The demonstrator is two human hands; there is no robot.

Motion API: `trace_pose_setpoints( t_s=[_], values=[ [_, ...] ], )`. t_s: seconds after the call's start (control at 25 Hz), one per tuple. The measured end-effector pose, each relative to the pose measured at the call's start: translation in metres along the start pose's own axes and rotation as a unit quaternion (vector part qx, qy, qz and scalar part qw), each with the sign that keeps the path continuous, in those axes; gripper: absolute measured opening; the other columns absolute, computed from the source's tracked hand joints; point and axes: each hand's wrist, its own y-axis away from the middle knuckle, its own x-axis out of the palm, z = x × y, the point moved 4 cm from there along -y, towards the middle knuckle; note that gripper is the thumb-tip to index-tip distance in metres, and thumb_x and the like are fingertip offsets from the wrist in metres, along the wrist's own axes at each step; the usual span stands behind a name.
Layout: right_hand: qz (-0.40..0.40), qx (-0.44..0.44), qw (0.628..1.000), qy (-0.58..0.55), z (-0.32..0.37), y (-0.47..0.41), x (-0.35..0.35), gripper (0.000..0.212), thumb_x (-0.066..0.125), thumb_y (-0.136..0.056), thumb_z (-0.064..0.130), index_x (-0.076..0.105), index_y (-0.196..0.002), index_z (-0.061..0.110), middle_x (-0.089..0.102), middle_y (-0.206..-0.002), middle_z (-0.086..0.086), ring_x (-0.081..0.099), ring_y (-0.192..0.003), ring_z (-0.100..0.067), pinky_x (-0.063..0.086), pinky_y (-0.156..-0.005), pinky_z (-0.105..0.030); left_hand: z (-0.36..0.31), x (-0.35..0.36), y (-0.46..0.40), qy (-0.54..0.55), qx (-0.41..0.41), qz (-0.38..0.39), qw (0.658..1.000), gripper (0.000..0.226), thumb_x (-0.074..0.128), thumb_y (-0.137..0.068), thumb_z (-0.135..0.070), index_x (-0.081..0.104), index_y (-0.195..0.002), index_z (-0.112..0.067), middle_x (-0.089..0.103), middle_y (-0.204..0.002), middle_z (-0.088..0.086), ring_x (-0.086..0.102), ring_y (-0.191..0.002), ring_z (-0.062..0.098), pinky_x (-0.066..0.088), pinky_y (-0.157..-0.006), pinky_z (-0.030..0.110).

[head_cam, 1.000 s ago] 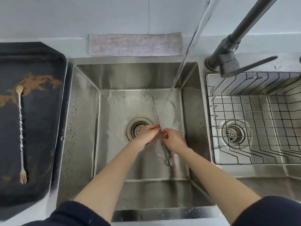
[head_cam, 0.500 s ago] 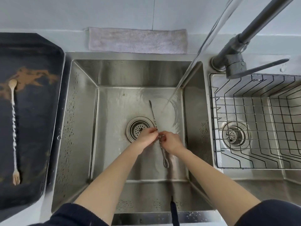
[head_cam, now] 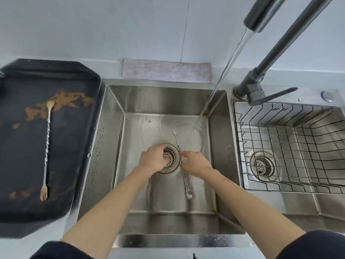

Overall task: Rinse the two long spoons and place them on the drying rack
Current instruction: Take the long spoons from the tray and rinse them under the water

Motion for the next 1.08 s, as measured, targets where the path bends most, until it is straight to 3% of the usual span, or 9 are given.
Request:
trace_pose_setpoints(
  t_s=[0.16, 0.56, 0.84, 1.08],
  values=[
    [-0.037, -0.057, 0.997, 0.04, 0.038, 0.02, -0.015, 0.048, 0.053, -0.088, 0.019, 0.045, -0.135, 0.02, 0.055, -0.136, -0.01, 0.049, -0.126, -0.029, 0.039, -0.108, -0.04, 0.012, -0.046, 0.023, -0.103, 0.019, -0.08, 0.991, 0.046, 0.046, -0.09, -0.028, 0.041, -0.133, -0.013, 0.049, -0.136, 0.011, 0.048, -0.123, 0.031, 0.039, -0.1, 0.042],
    [-0.111, -0.148, 0.982, 0.033, 0.136, 0.048, -0.026, 0.042, 0.051, -0.09, 0.022, 0.049, -0.132, 0.017, 0.051, -0.14, -0.006, 0.046, -0.129, -0.025, 0.038, -0.108, -0.039, 0.071, -0.139, 0.079, -0.125, 0.023, -0.197, 0.972, 0.041, 0.042, -0.093, -0.028, 0.043, -0.131, -0.015, 0.052, -0.131, 0.008, 0.05, -0.119, 0.029, 0.039, -0.094, 0.04],
    [-0.124, -0.22, 0.968, -0.008, 0.224, 0.058, -0.008, 0.036, 0.05, -0.09, 0.018, 0.058, -0.124, 0.011, 0.063, -0.123, -0.011, 0.055, -0.116, -0.029, 0.045, -0.097, -0.036, 0.153, -0.174, 0.096, -0.082, -0.057, -0.215, 0.971, 0.039, 0.047, -0.092, -0.027, 0.046, -0.128, -0.014, 0.056, -0.128, 0.01, 0.057, -0.112, 0.03, 0.049, -0.094, 0.044],
    [-0.102, -0.221, 0.969, -0.042, 0.267, 0.054, 0.035, 0.024, 0.049, -0.093, 0.022, 0.063, -0.106, 0.008, 0.068, -0.109, -0.012, 0.062, -0.102, -0.029, 0.053, -0.088, -0.037, 0.204, -0.173, 0.097, -0.028, -0.154, -0.196, 0.968, 0.032, 0.052, -0.09, -0.032, 0.054, -0.114, -0.01, 0.062, -0.114, 0.012, 0.06, -0.103, 0.031, 0.049, -0.087, 0.038]
  ],
)
